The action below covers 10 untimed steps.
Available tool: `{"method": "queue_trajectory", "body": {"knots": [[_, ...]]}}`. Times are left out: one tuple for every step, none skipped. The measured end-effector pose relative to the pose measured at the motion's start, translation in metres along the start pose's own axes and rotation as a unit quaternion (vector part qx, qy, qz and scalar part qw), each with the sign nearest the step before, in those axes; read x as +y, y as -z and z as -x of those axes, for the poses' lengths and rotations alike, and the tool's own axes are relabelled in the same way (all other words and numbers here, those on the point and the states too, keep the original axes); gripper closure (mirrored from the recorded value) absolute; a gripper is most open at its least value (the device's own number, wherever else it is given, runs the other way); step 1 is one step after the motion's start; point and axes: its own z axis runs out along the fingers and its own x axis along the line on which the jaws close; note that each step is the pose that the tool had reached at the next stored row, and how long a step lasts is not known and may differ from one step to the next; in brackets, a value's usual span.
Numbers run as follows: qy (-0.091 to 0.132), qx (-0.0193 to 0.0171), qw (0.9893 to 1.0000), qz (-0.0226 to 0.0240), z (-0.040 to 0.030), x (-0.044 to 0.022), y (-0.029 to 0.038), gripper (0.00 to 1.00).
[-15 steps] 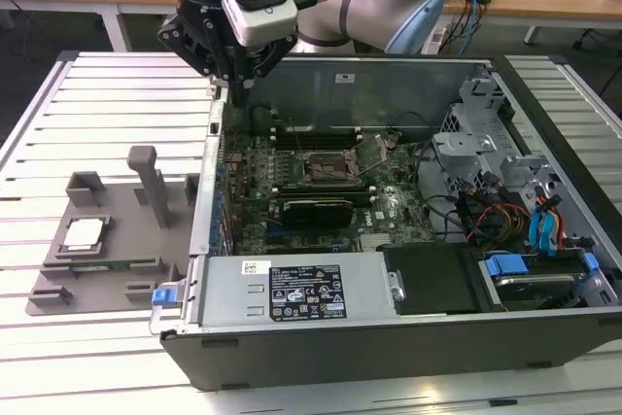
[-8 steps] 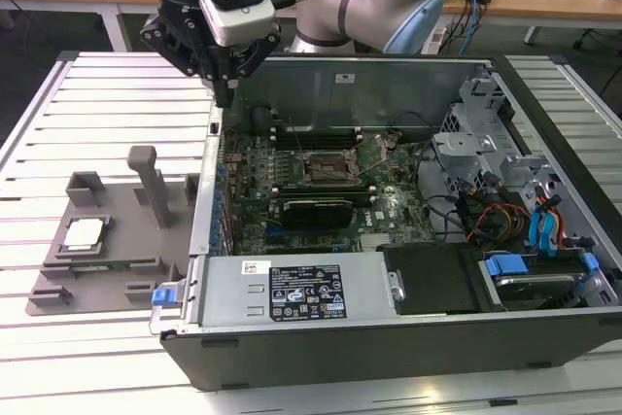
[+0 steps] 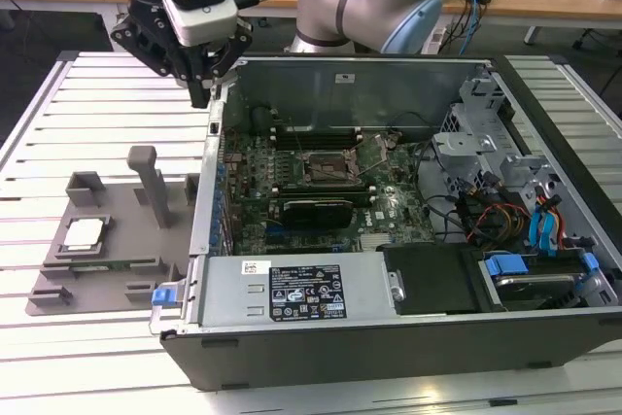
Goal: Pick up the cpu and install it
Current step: 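Reach for the cpu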
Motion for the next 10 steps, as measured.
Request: {"method": "queue_trajectory", "body": {"knots": [[0.000,0.0000,1.0000,0.0000,-0.0055,-0.0004,0.0002,0.89],[0.000,0.0000,1.0000,0.0000,-0.0102,-0.0008,0.0003,0.89],[0.000,0.0000,1.0000,0.0000,-0.0129,-0.0010,0.0003,0.89],[0.000,0.0000,1.0000,0.0000,-0.0161,-0.0012,0.0004,0.89],[0.000,0.0000,1.0000,0.0000,-0.0198,-0.0015,0.0005,0.89],[0.000,0.0000,1.0000,0.0000,-0.0236,-0.0017,0.0006,0.89],[0.000,0.0000,1.0000,0.0000,-0.0265,-0.0020,0.0007,0.89],[0.000,0.0000,1.0000,0.0000,-0.0287,-0.0022,0.0008,0.89],[0.000,0.0000,1.0000,0.0000,-0.0308,-0.0023,0.0008,0.89],[0.000,0.0000,1.0000,0.0000,-0.0325,-0.0024,0.0009,0.89]]}}
